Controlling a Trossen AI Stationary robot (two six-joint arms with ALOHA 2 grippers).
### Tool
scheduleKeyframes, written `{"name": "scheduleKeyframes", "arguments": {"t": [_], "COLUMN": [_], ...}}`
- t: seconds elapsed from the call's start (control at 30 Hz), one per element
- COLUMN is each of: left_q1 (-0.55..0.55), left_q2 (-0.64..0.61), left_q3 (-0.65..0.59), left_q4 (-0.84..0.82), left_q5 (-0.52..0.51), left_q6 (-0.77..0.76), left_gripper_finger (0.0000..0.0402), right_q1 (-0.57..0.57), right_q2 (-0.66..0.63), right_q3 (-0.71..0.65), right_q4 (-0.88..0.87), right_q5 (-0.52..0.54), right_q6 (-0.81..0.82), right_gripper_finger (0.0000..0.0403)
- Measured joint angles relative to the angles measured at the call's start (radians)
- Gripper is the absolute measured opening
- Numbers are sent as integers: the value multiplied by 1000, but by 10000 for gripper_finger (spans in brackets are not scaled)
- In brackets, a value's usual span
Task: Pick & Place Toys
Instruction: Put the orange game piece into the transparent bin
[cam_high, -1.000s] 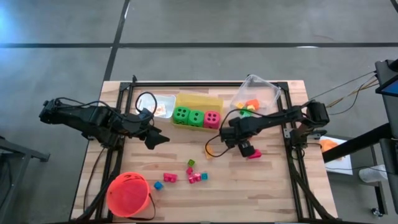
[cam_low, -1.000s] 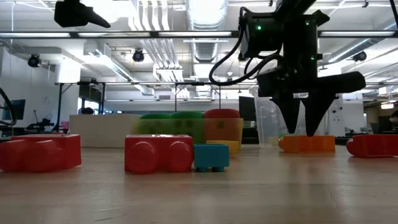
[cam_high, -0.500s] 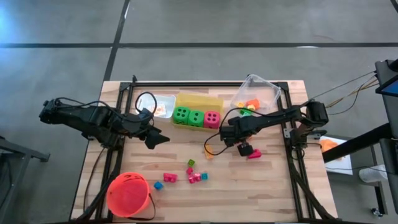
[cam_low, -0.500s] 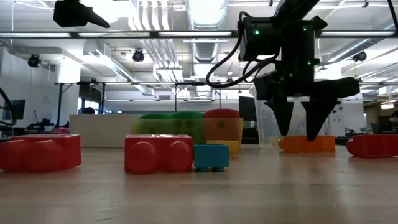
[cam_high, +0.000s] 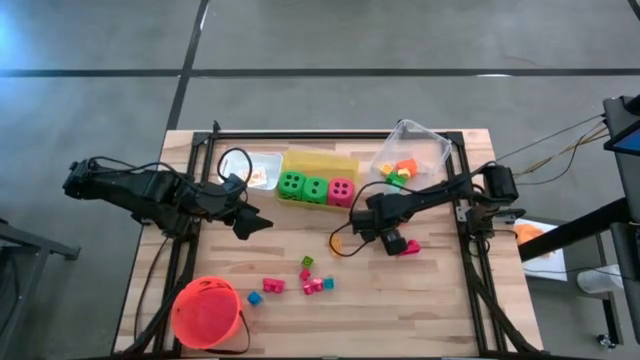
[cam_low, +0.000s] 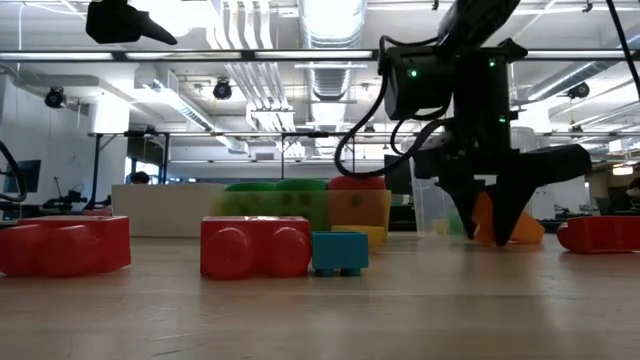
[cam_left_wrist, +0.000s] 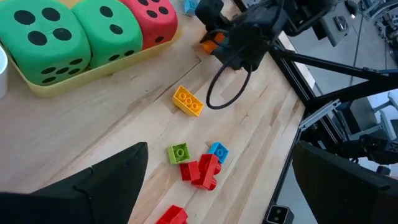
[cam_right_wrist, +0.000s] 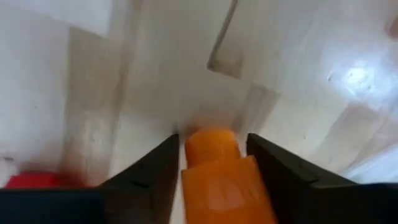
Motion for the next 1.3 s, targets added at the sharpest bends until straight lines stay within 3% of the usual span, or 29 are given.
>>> {"name": "scheduleKeyframes", "arguments": {"t": [0.13,0.5,0.83,1.3], "left_q1": [0,0,0,0], "left_q2": [0,0,0,0], "left_q3": [0,0,0,0], "left_q4": [0,0,0,0], "left_q5": [0,0,0,1], "left_q6": [0,0,0,0], "left_gripper_finger": [383,383,383,383], "right_q1": [3,20,27,-8], "right_q2": [0,0,-14,-78], "right_q3": [4,67,285,542], "right_q4": [1,-16,-45,-182], "right_q5": [1,-40,-205,-239], "right_q6": [2,70,201,294], "right_gripper_finger": [125,126,126,126]}}
